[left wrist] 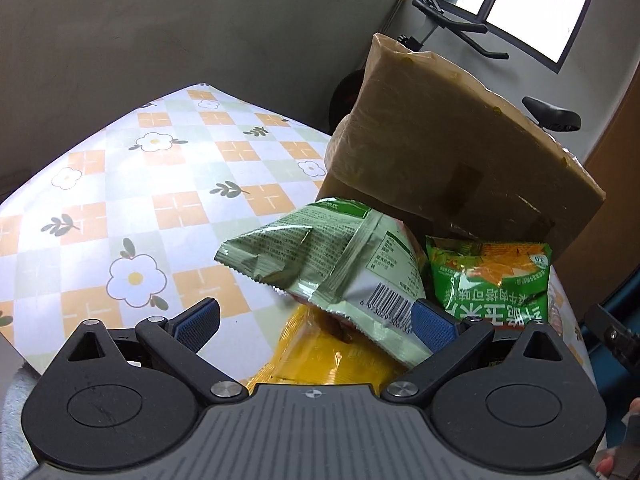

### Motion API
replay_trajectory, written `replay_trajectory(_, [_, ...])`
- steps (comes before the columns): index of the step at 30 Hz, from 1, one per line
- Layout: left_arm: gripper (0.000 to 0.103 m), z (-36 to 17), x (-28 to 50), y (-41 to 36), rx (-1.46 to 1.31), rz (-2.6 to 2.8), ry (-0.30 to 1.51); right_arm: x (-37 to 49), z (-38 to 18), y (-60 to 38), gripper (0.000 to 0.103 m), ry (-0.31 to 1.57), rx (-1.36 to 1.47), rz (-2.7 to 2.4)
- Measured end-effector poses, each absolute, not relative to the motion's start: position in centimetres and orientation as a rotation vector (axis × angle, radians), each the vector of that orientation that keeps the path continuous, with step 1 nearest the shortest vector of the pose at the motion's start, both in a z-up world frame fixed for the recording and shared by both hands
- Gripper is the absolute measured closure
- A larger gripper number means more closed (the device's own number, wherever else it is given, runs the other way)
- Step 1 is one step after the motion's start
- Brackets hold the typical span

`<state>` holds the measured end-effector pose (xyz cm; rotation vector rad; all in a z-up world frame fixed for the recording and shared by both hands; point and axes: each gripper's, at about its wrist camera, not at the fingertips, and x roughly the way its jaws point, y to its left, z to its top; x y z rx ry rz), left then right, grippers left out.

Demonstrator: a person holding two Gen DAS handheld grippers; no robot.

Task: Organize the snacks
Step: 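Grasp the light green bag with the left tool while the right tool grasps the pink sausage pack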

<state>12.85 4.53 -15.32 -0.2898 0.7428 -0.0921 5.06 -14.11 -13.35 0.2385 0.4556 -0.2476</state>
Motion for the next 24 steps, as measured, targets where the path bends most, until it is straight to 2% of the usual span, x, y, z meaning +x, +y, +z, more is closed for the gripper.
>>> replay_trajectory(8, [0.001, -15.5, 16.1, 4.8, -0.448, -0.048, 0.712, 5.5, -14.6, -14.9, 0.000, 0.478, 0.278, -0.239])
replay_trajectory(14, [0.001, -17.2, 17.7, 4.9, -0.555, -0.058, 0.779, 5.7, -15.3, -15.8, 0.000, 0.501, 0.322, -0.241])
replay_trajectory(24, [0.000, -18.3, 19.8, 2.8, -0.544, -0.076, 0.758, 6.3, -16.4, -16.5, 0.000, 0.538, 0.358, -0.240])
